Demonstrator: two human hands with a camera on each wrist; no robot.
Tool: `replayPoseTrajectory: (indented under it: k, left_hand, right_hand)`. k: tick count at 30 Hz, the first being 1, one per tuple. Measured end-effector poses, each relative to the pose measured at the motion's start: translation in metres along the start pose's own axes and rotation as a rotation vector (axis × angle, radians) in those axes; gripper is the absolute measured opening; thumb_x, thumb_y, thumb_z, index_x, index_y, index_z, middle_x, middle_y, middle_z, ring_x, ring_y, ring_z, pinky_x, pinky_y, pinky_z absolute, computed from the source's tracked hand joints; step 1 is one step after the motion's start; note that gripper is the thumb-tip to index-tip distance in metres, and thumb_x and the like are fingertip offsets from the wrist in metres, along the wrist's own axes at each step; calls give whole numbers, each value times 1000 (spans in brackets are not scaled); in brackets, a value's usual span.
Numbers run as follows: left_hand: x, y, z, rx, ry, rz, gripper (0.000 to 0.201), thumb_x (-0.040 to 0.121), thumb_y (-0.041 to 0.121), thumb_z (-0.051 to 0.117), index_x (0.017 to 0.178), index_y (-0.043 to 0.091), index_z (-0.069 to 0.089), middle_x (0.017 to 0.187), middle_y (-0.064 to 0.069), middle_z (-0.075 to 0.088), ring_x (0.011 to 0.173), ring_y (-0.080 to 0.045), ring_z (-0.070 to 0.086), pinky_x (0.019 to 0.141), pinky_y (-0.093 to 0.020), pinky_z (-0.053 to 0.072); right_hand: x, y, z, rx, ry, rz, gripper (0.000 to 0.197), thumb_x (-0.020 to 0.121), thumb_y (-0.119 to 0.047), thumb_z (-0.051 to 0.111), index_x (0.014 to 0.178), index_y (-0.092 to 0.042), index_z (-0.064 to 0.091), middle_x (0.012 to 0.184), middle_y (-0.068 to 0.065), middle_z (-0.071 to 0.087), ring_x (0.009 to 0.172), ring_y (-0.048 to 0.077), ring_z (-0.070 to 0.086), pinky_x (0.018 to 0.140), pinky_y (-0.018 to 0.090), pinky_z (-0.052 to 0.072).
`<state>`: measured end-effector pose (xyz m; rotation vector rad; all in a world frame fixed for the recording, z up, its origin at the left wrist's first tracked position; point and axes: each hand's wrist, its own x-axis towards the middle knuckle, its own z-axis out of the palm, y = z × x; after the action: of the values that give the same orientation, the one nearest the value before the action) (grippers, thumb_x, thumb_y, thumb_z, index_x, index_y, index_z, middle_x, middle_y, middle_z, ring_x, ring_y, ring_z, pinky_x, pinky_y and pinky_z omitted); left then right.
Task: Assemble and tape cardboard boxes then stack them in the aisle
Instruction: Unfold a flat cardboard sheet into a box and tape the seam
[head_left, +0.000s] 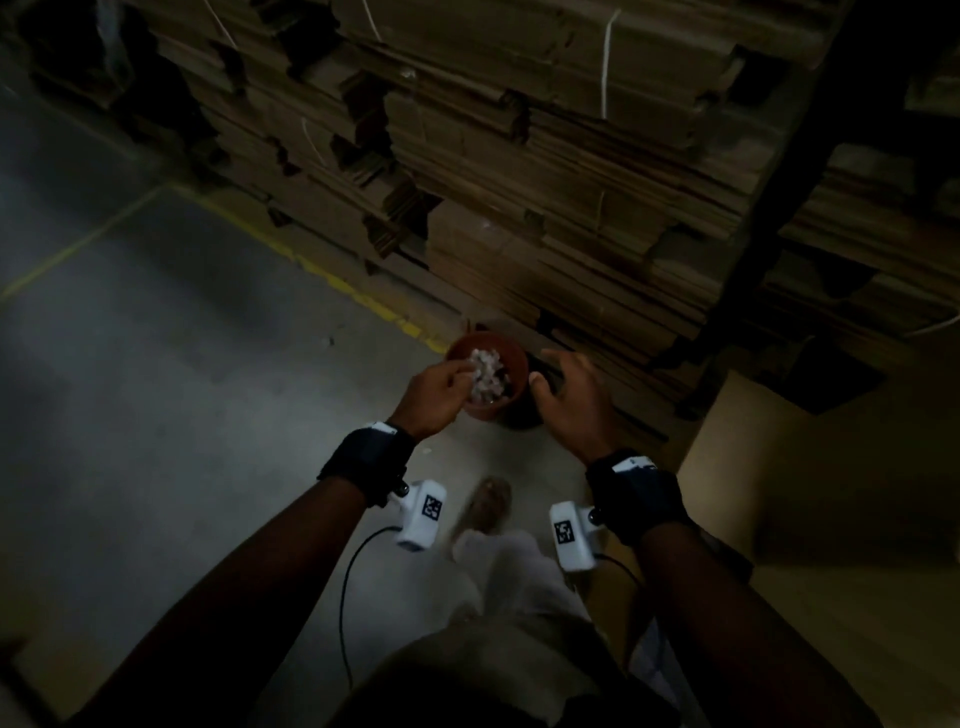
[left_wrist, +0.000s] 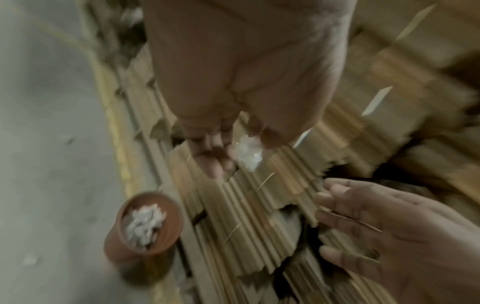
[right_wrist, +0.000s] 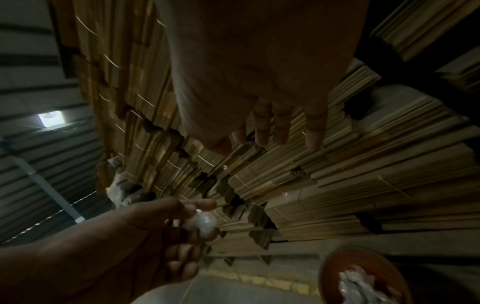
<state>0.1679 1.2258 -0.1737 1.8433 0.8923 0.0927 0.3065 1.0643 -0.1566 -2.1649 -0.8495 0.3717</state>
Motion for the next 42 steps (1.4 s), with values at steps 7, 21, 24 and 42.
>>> replayPoseTrajectory:
  k: [7, 21, 24, 42]
  left_hand:
    - [185, -54, 13, 141, -23, -19, 50, 80, 12, 81, 127, 8, 64, 117, -15, 70, 110, -28, 65, 84, -24, 46]
    - [281, -39, -4, 124, -162, 74, 43, 81, 38, 70, 115, 11, 73, 113, -4, 72, 106, -20, 66, 90, -32, 52]
    - [244, -21, -17, 104, -137, 88, 42, 80, 34, 69, 115, 12, 73, 108, 0, 72, 102, -18, 68, 87, -29, 53]
    - [-92, 76, 22, 126, -125, 648, 26, 95, 33, 65, 114, 18, 73, 108, 4, 73, 96, -4, 66, 79, -23, 53]
  right_hand:
    - [134, 70, 78, -69, -43, 51, 32, 92, -18, 68, 121, -4, 67, 120, 20, 66, 112, 37, 62, 93, 42, 51]
    - [208, 86, 105, -21, -98, 165, 40, 92, -25, 59, 125, -3, 65, 125, 18, 65, 118, 36, 59, 97, 39, 45]
    - [186, 66, 86, 17, -71, 170, 45, 88, -32, 54, 123, -7, 66, 121, 15, 67, 114, 34, 60, 94, 40, 49]
    - [-138, -15, -80, -309, 500, -14, 32, 94, -25, 56, 120, -9, 67, 116, 9, 66, 111, 27, 59, 94, 39, 50]
